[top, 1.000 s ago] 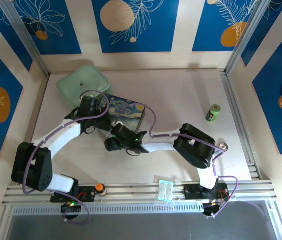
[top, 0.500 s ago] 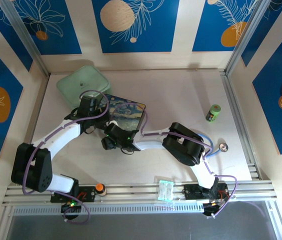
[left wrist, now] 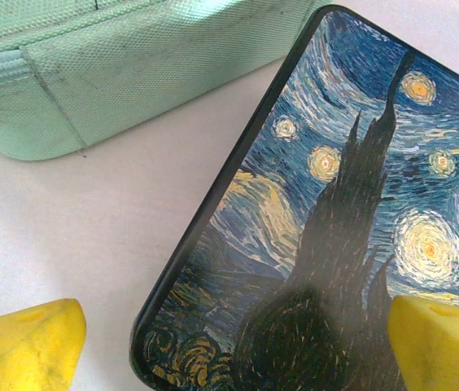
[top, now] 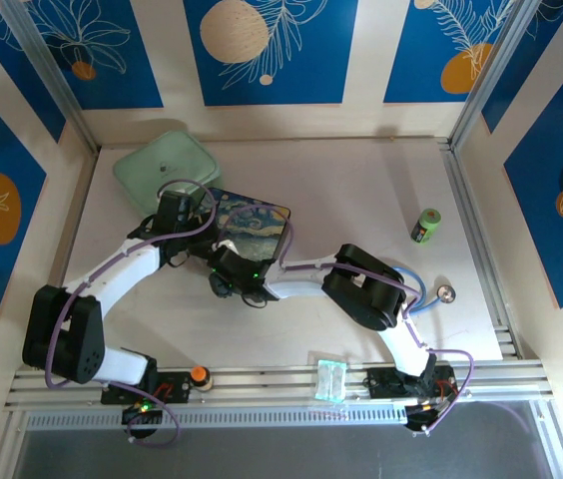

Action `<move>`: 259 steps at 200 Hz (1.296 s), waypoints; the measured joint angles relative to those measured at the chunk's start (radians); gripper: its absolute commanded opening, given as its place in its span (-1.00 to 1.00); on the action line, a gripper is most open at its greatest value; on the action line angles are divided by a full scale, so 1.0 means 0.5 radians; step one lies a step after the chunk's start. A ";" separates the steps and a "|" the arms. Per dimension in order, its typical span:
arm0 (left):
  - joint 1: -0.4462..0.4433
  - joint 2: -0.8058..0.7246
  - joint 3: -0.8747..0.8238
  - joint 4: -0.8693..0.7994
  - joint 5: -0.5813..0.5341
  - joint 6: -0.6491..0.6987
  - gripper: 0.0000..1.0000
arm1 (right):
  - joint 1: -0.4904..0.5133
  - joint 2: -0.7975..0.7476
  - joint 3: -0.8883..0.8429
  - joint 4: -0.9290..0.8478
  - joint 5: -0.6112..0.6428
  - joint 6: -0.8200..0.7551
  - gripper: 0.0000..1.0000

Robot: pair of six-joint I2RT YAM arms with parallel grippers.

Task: Unlock the padlock with the key

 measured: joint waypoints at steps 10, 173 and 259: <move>0.001 -0.004 -0.005 -0.001 0.001 -0.001 0.87 | -0.001 -0.011 -0.031 0.037 -0.014 0.013 -0.48; -0.562 -0.156 -0.085 0.101 0.393 0.854 0.90 | -0.458 -0.636 -1.138 0.899 -0.970 0.043 -0.77; -0.752 0.101 -0.072 0.072 0.028 1.057 0.84 | -0.716 -0.817 -1.396 0.958 -1.212 -0.084 -0.76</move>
